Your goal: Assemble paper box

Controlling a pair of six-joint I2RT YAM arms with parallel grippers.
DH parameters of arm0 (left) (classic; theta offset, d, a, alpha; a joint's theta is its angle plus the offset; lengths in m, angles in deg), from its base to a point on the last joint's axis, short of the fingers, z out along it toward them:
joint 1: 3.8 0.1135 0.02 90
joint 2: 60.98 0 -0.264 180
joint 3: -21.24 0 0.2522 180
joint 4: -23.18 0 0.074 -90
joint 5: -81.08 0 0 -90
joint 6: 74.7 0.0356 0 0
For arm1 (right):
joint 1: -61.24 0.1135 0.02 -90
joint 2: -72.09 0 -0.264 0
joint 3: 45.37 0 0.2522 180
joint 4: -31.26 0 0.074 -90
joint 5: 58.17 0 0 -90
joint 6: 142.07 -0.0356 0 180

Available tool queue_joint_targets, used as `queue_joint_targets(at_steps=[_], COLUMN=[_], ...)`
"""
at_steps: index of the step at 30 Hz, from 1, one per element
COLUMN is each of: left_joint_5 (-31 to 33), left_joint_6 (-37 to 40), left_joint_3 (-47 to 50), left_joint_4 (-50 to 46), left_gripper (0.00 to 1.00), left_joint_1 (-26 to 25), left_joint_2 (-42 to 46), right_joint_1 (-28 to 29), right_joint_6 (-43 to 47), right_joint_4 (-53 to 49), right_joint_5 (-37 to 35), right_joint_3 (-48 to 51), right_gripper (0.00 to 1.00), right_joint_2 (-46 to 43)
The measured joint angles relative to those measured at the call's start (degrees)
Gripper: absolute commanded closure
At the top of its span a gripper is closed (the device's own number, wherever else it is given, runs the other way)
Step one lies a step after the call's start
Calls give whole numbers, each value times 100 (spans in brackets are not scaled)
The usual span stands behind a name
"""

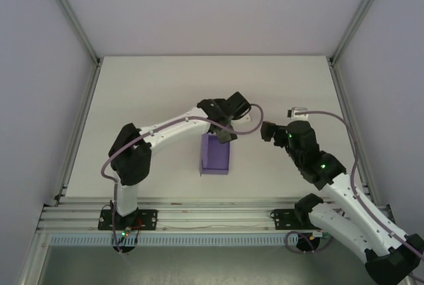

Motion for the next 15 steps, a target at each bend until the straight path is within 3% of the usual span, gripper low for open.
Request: queue_joint_targets(at_steps=[8,15], left_joint_5=[-101,98], left_joint_6=[-1331,-3386], left_joint_3=[496,2500], left_joint_4=[824,1491], left_gripper=[0,0], left_joint_1=[520,1335], left_joint_2=[1408,3578], right_joint_1=[0,11], right_joint_6=[890,2763], right_joint_4=[162,271], right_joint_5=[754,2577], right_joint_3=[-2,-702], right_gripper=[0,6], right_joint_2=[713,2857])
